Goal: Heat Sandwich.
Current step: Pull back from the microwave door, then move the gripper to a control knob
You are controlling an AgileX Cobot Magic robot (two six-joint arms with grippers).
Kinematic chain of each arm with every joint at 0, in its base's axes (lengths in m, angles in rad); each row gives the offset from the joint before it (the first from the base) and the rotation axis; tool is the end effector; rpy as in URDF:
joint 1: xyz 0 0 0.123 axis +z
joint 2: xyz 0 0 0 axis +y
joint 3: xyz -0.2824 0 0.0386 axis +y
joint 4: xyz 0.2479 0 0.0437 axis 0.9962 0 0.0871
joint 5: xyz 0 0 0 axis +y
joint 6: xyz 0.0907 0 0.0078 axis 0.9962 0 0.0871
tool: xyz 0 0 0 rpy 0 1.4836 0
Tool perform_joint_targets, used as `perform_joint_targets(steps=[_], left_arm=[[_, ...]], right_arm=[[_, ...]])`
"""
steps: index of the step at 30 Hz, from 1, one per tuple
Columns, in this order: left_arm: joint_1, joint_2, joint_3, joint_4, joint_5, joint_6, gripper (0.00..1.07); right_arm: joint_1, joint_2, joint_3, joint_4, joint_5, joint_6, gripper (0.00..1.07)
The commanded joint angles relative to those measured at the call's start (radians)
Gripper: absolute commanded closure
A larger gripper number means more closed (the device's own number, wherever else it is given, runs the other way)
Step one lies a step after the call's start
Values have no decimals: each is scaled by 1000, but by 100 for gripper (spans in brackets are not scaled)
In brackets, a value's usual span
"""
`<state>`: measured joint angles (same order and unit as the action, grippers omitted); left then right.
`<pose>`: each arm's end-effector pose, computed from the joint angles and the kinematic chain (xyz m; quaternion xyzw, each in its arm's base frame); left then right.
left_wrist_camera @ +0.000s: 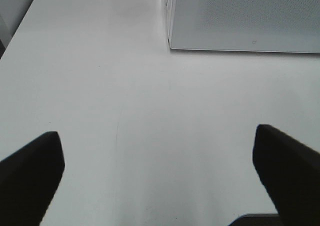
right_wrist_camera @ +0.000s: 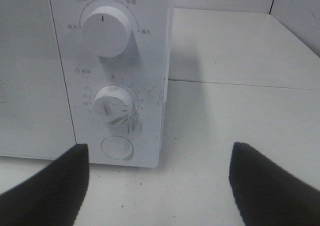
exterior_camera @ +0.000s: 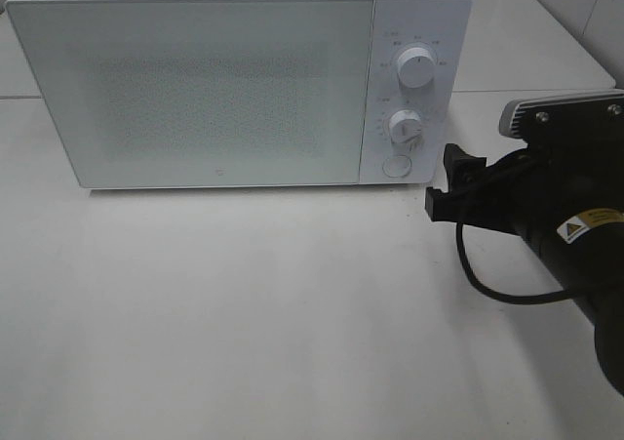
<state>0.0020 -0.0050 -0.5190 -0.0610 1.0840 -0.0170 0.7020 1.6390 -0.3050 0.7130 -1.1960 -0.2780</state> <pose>-0.0089 -0.0049 0.2806 -0.0062 0.8526 -0.0343 0.5213 0.2112 0.1061 0.1601 -0.0406 0.7482 -0.0082 0.6622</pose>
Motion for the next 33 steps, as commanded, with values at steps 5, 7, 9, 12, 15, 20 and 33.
perform_joint_targets(steps=[5, 7, 9, 12, 15, 20, 33], left_arm=[[4, -16, 3, 2, -15, -2, 9], [4, -16, 3, 2, -15, -2, 9], [4, -16, 3, 2, -15, -2, 9], [4, -16, 3, 2, -15, -2, 9], [4, -16, 3, 2, -15, -2, 9], [4, -16, 3, 2, -15, -2, 9], [4, -16, 3, 2, -15, -2, 9]], right_arm=[[92, 68, -34, 150, -41, -2, 32], [103, 85, -55, 154, -34, -2, 32], [103, 85, -60, 154, -34, -2, 32], [103, 85, -60, 155, -49, -2, 32], [103, 85, -60, 155, -79, -2, 32], [103, 85, -62, 152, -87, 5, 32], [30, 168, -181, 64, -39, 5, 32]])
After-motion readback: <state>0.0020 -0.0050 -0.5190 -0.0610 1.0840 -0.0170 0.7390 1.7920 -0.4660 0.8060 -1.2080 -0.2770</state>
